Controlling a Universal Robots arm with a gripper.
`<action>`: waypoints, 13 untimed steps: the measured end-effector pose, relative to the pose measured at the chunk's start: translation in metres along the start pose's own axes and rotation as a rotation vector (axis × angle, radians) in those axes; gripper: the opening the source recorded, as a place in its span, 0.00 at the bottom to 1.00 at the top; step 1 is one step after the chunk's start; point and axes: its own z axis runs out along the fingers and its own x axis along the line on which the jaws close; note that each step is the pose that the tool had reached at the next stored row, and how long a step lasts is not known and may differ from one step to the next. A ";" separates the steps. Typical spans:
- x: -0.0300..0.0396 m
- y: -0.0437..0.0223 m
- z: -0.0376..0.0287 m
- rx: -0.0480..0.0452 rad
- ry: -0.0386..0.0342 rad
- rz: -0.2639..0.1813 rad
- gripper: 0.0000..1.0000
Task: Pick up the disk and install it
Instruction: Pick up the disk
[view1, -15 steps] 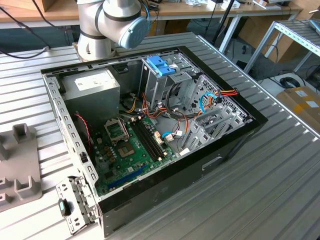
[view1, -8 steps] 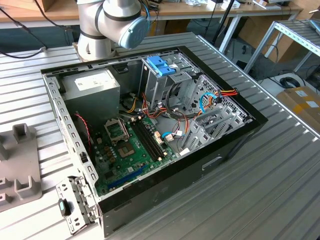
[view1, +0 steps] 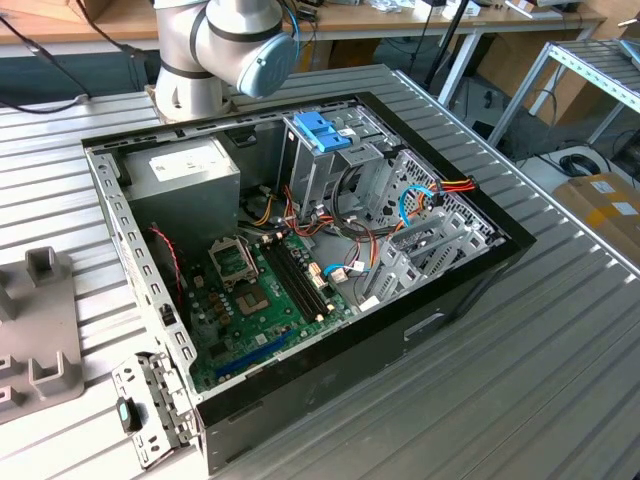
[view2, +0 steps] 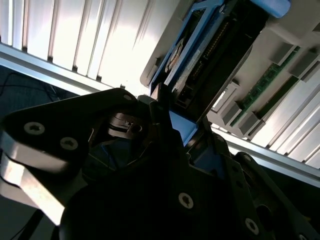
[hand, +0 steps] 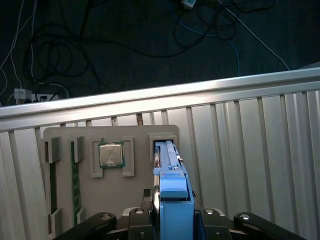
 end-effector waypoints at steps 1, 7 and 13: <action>-0.0001 0.0000 -0.0020 0.0000 0.0000 0.000 0.37; -0.0005 -0.0001 -0.0090 0.0001 0.0000 0.000 0.37; -0.0008 -0.0001 -0.0146 0.0002 -0.0001 0.000 0.37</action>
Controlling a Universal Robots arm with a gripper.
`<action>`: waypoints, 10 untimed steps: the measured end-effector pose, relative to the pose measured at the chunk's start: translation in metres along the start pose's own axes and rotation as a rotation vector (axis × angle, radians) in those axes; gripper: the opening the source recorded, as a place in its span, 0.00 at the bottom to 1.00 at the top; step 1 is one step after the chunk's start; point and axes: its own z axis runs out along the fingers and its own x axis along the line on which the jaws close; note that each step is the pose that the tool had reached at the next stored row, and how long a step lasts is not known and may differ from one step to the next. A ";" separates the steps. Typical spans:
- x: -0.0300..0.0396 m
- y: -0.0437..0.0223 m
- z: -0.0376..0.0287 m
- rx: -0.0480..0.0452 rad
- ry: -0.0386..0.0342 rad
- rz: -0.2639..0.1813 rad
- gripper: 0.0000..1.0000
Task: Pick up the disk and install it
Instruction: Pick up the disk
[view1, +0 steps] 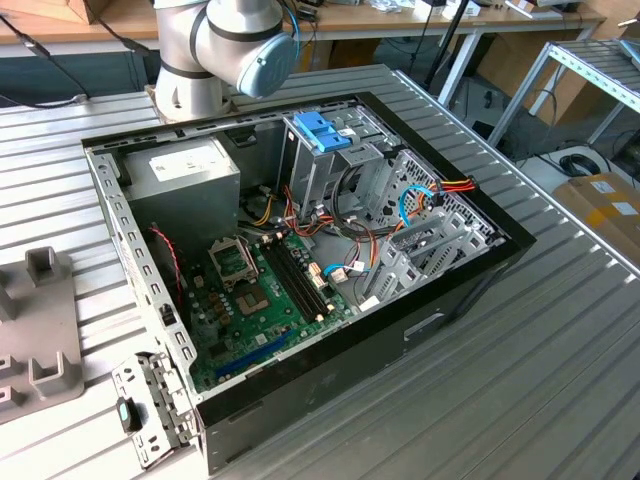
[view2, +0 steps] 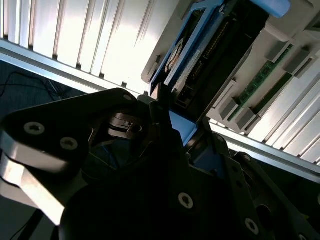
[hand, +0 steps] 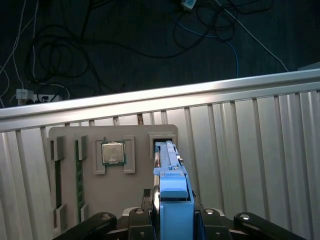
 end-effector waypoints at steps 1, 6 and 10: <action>0.0000 0.0000 -0.0005 -0.0001 0.0001 0.000 0.37; -0.0002 0.0000 -0.0027 0.0000 0.0000 0.000 0.37; -0.0002 -0.0001 -0.0038 -0.0001 0.0001 0.000 0.37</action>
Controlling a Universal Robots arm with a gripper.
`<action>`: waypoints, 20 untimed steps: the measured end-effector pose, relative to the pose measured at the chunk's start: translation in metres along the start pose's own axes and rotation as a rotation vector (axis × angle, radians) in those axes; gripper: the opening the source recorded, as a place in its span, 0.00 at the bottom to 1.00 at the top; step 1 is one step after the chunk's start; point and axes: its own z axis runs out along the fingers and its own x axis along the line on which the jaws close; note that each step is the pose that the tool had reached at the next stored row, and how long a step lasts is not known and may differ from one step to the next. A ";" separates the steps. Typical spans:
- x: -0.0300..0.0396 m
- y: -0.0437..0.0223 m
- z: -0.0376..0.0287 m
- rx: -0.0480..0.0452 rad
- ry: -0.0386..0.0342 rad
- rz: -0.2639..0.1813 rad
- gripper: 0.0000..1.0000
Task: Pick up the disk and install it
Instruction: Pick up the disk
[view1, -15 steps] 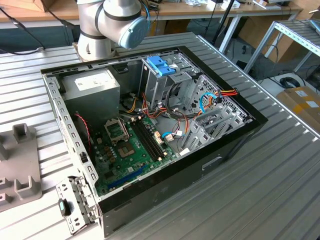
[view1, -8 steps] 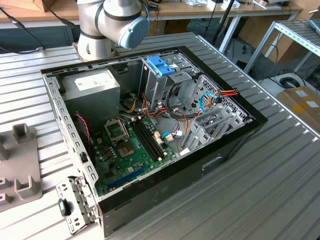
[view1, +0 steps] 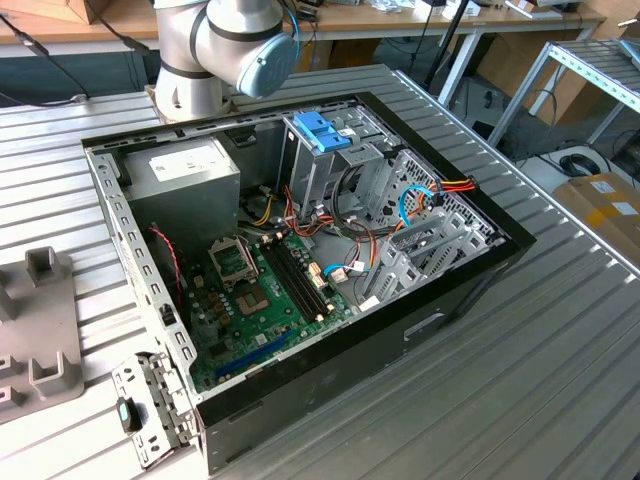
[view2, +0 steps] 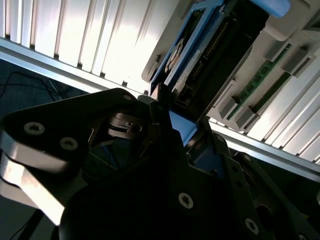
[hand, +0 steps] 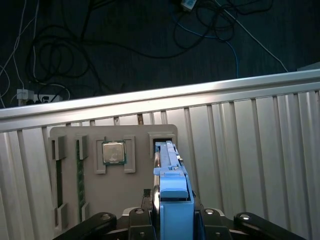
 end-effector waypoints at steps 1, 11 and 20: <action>-0.0001 0.0000 -0.0005 0.0001 -0.0001 0.000 0.37; -0.0003 0.0000 -0.0045 0.0000 -0.0001 0.000 0.37; -0.0005 -0.0001 -0.0079 0.0000 -0.0001 0.000 0.37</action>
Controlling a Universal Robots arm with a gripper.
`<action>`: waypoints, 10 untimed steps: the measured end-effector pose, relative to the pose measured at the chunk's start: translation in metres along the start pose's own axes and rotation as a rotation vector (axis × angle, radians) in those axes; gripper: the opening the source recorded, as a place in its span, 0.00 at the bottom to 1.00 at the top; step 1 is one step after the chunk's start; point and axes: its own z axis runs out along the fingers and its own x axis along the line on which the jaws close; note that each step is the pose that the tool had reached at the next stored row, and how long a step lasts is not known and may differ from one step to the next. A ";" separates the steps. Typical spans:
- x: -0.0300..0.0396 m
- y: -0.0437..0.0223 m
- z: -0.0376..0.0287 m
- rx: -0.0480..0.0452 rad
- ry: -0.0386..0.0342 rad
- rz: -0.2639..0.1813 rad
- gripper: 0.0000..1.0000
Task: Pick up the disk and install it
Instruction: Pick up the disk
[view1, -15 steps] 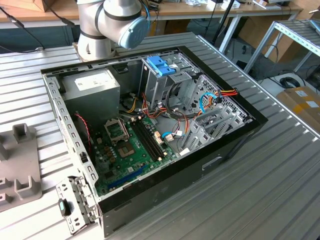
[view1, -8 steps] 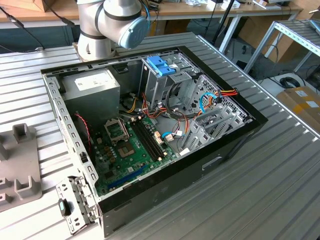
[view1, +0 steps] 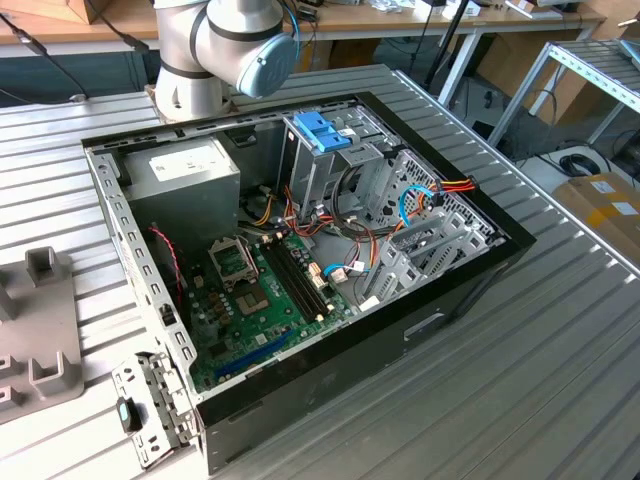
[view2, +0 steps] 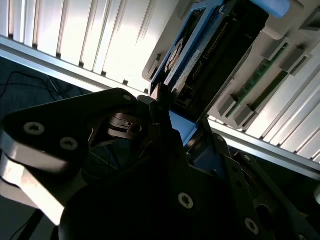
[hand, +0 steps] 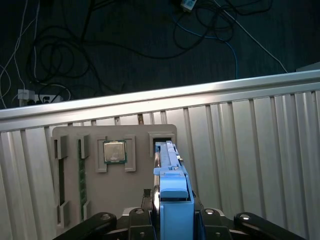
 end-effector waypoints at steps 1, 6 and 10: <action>0.0000 0.0000 -0.0004 -0.0001 0.0000 0.000 0.37; -0.0002 0.0000 -0.0028 0.0000 0.0000 0.000 0.37; -0.0003 0.0000 -0.0044 0.0000 0.0000 0.000 0.37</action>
